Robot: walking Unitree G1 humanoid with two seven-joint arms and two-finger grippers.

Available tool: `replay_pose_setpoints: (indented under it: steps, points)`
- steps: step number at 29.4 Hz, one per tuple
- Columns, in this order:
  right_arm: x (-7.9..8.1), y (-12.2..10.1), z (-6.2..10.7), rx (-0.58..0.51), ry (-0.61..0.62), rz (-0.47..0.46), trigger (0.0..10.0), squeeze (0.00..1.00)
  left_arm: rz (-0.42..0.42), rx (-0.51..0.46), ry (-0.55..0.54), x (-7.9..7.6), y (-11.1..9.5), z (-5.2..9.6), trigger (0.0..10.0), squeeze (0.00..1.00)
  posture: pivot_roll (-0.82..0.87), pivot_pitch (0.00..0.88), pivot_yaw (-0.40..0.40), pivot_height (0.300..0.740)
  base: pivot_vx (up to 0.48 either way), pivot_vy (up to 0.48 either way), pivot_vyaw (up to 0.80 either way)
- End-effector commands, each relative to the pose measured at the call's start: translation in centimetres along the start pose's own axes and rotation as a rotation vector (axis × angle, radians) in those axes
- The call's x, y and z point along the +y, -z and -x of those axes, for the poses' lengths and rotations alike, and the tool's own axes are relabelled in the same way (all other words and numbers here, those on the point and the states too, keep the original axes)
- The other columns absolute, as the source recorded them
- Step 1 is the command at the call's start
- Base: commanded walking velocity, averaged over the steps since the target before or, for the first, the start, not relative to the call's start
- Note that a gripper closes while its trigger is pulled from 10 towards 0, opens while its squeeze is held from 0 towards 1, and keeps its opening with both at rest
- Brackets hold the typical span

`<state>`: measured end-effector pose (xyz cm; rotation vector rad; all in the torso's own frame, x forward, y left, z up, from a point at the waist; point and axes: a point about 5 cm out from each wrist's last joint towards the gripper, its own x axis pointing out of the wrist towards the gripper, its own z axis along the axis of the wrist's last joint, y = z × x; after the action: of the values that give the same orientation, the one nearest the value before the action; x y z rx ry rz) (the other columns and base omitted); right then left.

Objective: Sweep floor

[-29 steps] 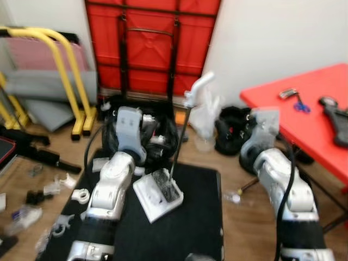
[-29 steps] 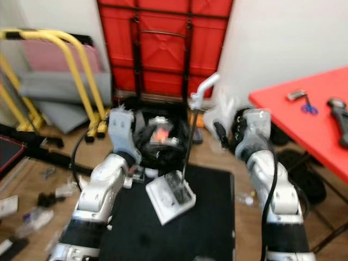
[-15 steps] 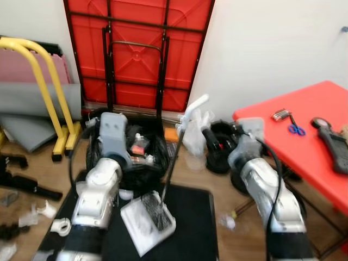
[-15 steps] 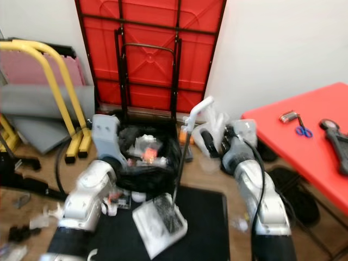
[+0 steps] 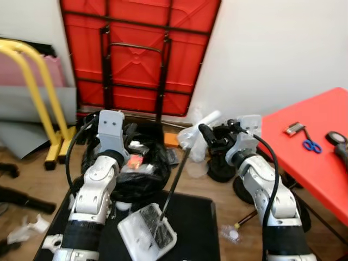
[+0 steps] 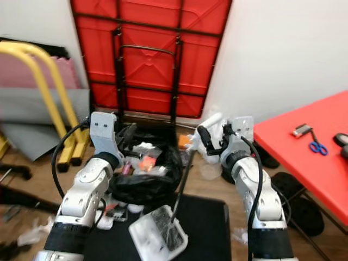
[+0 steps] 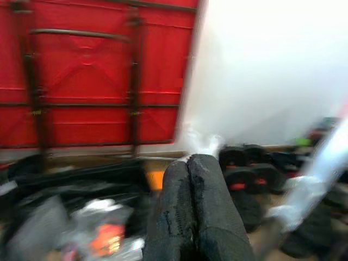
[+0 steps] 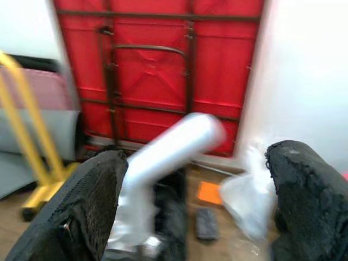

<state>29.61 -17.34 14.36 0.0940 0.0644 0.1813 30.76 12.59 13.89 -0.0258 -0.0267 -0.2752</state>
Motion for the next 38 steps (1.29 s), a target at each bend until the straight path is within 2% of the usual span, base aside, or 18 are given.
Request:
replay_pose_setpoints:
  steps: [1, 23, 28, 34, 36, 38]
  points:
    - [0.11, -0.26, -0.08, -0.011, -0.001, 0.003, 10.0, 0.0, -0.013, 0.004, -0.003, 0.16, -0.06, -0.06, 10.0, 0.0, -0.17, 0.0, -0.165, 0.74, 0.0, 0.0, 0.0]
    - [0.15, -0.36, -0.13, -0.016, -0.003, 0.003, 10.0, 0.0, -0.014, 0.009, -0.02, 0.42, -0.12, -0.16, 10.0, 0.0, -0.17, 0.005, -0.164, 0.74, 0.0, 0.0, 0.0]
    - [0.36, -0.46, 0.04, -0.017, -0.034, 0.019, 10.0, 0.0, -0.021, 0.014, -0.019, 0.48, -0.12, -0.15, 10.0, 0.0, -0.17, 0.007, -0.164, 0.74, 0.0, 0.0, 0.8]
    - [0.08, -0.78, 0.05, -0.053, -0.007, 0.001, 10.0, 0.0, -0.031, 0.011, -0.009, 0.43, -0.11, -0.08, 10.0, 0.0, -0.17, 0.007, -0.164, 0.74, 0.0, 0.0, 0.8]
    - [-0.15, -0.8, 0.06, -0.049, -0.006, 0.021, 10.0, 0.0, -0.029, 0.01, -0.006, 0.41, -0.12, -0.07, 10.0, 0.0, -0.17, 0.008, -0.163, 0.74, 0.298, 0.0, 0.64]
    - [-0.15, -0.95, 0.12, -0.068, 0.0, -0.02, 10.0, 0.0, -0.028, 0.01, -0.004, 0.39, -0.13, -0.07, 10.0, 0.0, -0.17, 0.008, -0.164, 0.74, 0.296, 0.0, 0.79]
